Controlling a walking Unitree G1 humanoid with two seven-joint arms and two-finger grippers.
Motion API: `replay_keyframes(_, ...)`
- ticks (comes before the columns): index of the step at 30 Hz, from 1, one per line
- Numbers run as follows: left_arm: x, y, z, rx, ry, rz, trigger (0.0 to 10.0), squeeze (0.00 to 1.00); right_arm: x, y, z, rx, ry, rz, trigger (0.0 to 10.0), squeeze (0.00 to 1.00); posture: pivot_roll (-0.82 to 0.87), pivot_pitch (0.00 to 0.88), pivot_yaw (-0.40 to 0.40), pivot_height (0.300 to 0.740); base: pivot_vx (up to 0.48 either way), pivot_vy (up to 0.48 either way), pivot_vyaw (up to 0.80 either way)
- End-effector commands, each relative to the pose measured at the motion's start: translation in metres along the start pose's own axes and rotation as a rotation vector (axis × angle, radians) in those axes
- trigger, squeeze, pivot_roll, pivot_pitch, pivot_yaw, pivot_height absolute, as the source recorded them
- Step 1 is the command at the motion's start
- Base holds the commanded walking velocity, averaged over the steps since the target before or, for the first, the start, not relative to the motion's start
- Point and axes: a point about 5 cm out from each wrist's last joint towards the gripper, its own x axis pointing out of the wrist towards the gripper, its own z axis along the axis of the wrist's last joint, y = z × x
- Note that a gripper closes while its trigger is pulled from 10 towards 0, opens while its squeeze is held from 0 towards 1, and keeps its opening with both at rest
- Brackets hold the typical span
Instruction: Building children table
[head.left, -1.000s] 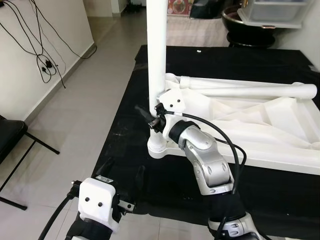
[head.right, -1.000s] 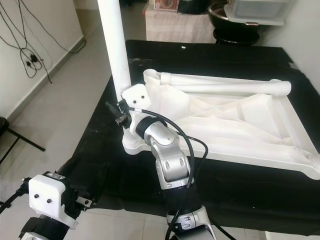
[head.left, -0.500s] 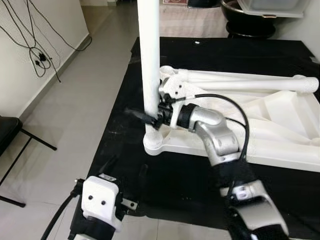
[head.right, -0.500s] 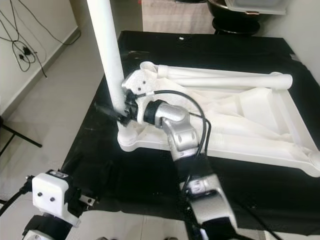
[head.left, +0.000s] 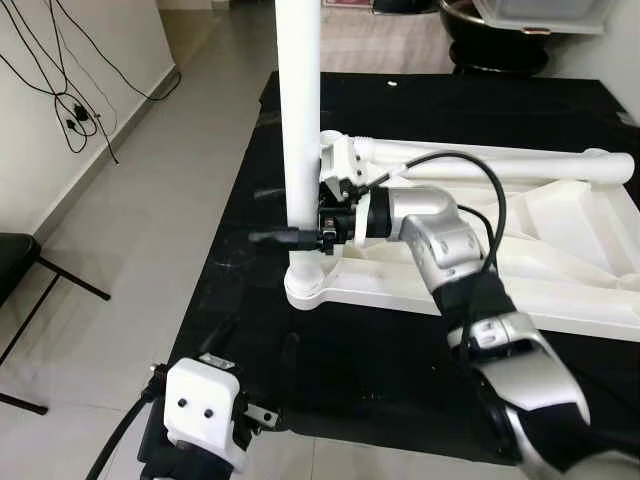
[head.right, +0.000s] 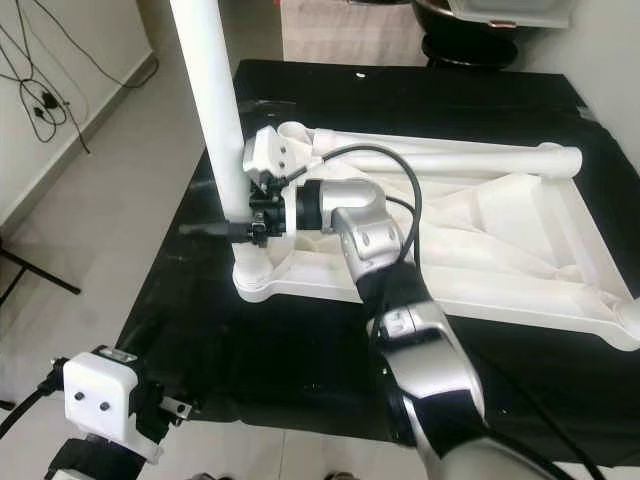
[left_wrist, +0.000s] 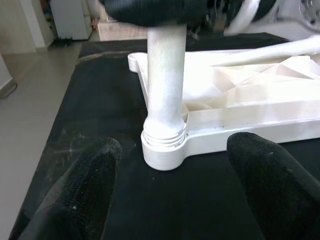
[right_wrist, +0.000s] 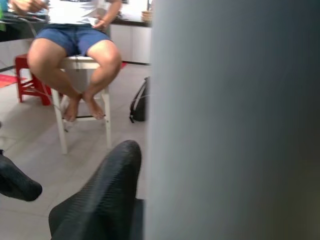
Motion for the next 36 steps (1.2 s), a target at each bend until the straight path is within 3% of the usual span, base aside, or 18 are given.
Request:
replay_keyframes(1,-0.002,0.000,0.001,0.007,0.010,0.008,10.0,0.00,0.003,0.001,0.001,-0.016,-0.018,0.055,0.0,0.00,0.13,0.182,-0.040,0.740,0.000,0.000,0.00)
replay_keyframes(11,-0.002,-0.001,0.001,0.003,0.011,0.012,10.0,0.00,-0.003,0.002,-0.010,0.005,0.022,0.107,0.0,0.00,0.10,0.194,-0.049,0.740,0.000,0.000,0.00)
replay_keyframes(14,-0.002,0.000,0.001,0.002,0.010,0.015,10.0,0.00,-0.006,0.004,-0.020,0.006,0.053,0.044,0.0,0.00,0.10,0.198,-0.054,0.740,0.000,0.000,0.00)
replay_keyframes(15,-0.002,0.000,0.001,0.002,0.009,0.017,10.0,0.00,-0.003,0.008,-0.036,0.046,0.099,-0.170,0.0,0.00,0.09,0.199,-0.061,0.740,0.000,0.000,0.00)
replay_keyframes(17,-0.003,0.001,0.001,0.004,0.009,0.019,10.0,0.00,0.001,0.015,-0.054,0.009,0.235,-0.515,0.0,0.00,0.09,0.200,-0.062,0.740,0.000,0.000,0.00)
replay_keyframes(18,-0.003,0.001,0.001,0.004,0.009,0.019,10.0,0.00,0.001,0.015,-0.054,0.009,0.235,-0.515,0.0,0.00,0.09,0.200,-0.062,0.740,0.000,0.000,0.00)
replay_keyframes(19,-0.003,0.002,0.001,0.006,0.009,0.021,10.0,0.00,-0.003,0.024,-0.063,0.066,0.303,-0.763,0.0,0.00,0.09,0.201,-0.059,0.740,0.000,0.000,0.00)
replay_keyframes(20,-0.003,0.002,0.001,0.006,0.009,0.021,10.0,0.00,-0.003,0.024,-0.063,0.066,0.303,-0.763,0.0,0.00,0.09,0.201,-0.059,0.740,0.000,0.000,0.00)
replay_keyframes(21,-0.002,0.003,0.001,0.008,0.008,0.023,10.0,0.00,-0.001,0.048,-0.066,0.072,0.312,-0.843,0.0,0.00,0.10,0.201,-0.051,0.740,0.000,0.000,0.00)
replay_keyframes(22,-0.001,0.004,0.001,0.011,0.009,0.025,10.0,0.00,0.007,0.064,-0.065,0.117,0.278,-0.867,0.0,0.00,0.09,0.188,-0.033,0.740,0.000,0.000,0.00)
replay_keyframes(24,-0.001,0.004,0.001,0.011,0.009,0.025,10.0,0.00,0.007,0.064,-0.065,0.117,0.278,-0.867,0.0,0.00,0.09,0.188,-0.033,0.740,0.000,0.000,0.00)
replay_keyframes(25,-0.001,0.005,0.000,0.014,0.009,0.026,10.0,0.00,0.013,0.074,-0.064,0.146,0.244,-0.859,0.0,0.00,0.09,0.188,-0.033,0.740,0.000,0.000,0.00)
replay_keyframes(26,-0.001,0.005,0.000,0.014,0.009,0.026,10.0,0.00,0.013,0.074,-0.064,0.146,0.244,-0.859,0.0,0.00,0.09,0.188,-0.033,0.740,0.000,0.000,0.00)
replay_keyframes(27,0.002,0.005,-0.001,0.015,0.005,0.021,10.0,0.00,0.026,0.065,-0.061,0.131,0.198,-0.827,0.0,0.00,0.08,0.168,-0.034,0.740,0.000,0.000,0.00)
replay_keyframes(29,0.002,0.005,-0.001,0.015,0.005,0.021,10.0,0.00,0.026,0.065,-0.061,0.131,0.198,-0.827,0.0,0.00,0.08,0.168,-0.034,0.740,0.000,0.000,0.00)
replay_keyframes(33,0.005,0.006,-0.001,0.017,-0.009,0.027,10.0,0.00,0.032,0.048,-0.053,0.115,0.181,-0.822,0.0,0.00,0.08,0.162,-0.042,0.740,0.000,0.000,0.00)
replay_keyframes(34,0.006,0.006,0.000,0.017,-0.011,0.031,10.0,0.00,0.032,0.048,-0.050,0.110,0.181,-0.819,10.0,0.00,0.08,0.164,-0.044,0.740,0.000,0.000,0.00)
replay_keyframes(36,0.006,0.006,0.000,0.018,-0.012,0.034,10.0,0.00,0.034,0.045,-0.043,0.121,0.144,-0.779,10.0,0.00,0.09,0.165,-0.042,0.740,0.000,0.000,0.00)
